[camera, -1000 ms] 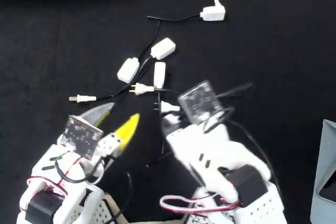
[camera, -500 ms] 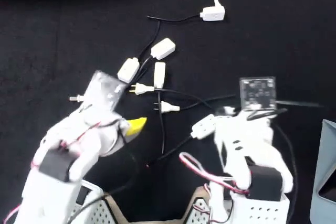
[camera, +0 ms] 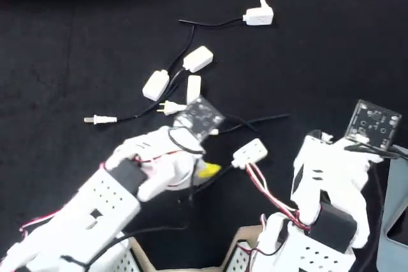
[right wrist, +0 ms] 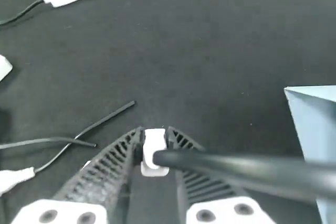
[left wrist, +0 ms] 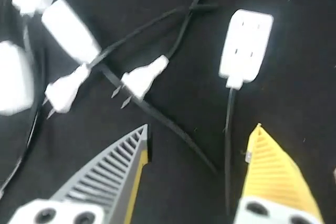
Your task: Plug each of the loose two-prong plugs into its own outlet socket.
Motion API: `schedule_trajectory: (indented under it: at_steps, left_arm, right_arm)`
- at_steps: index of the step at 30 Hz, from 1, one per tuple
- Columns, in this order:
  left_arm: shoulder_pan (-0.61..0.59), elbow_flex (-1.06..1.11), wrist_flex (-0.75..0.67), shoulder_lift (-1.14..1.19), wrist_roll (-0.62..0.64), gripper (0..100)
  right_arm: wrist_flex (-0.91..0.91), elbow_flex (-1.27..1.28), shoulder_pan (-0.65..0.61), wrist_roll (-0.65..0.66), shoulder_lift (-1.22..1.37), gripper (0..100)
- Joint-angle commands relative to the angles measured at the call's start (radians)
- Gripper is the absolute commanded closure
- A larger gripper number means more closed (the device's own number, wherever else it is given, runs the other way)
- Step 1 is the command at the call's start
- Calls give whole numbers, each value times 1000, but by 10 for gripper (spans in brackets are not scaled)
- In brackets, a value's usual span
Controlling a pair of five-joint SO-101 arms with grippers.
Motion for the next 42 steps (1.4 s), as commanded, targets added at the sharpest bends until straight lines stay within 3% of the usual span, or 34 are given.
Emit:
schedule_trajectory:
  at_steps: [1,8,22,25,32,38,42]
  left_arm:
    - [62,-22,-147,115,71,702]
    - [128,-173,-169,402,92,704]
    - [133,-492,-170,847,92,705]
    - [131,-524,-170,891,94,731]
    - [134,-522,-236,911,84,979]
    - [133,-473,-241,893,84,972]
    - [131,-441,-164,824,84,972]
  right_arm:
    - [-23,-51,23,-26,-5,985]
    - [-29,-48,23,-26,-5,985]
    - [-25,-47,23,-20,-5,985]
    - [-21,-47,23,-20,-5,985]
    - [-21,-31,21,-26,-5,985]
    - [-21,-30,21,-21,-5,985]
    - [-20,-30,21,-23,-5,985]
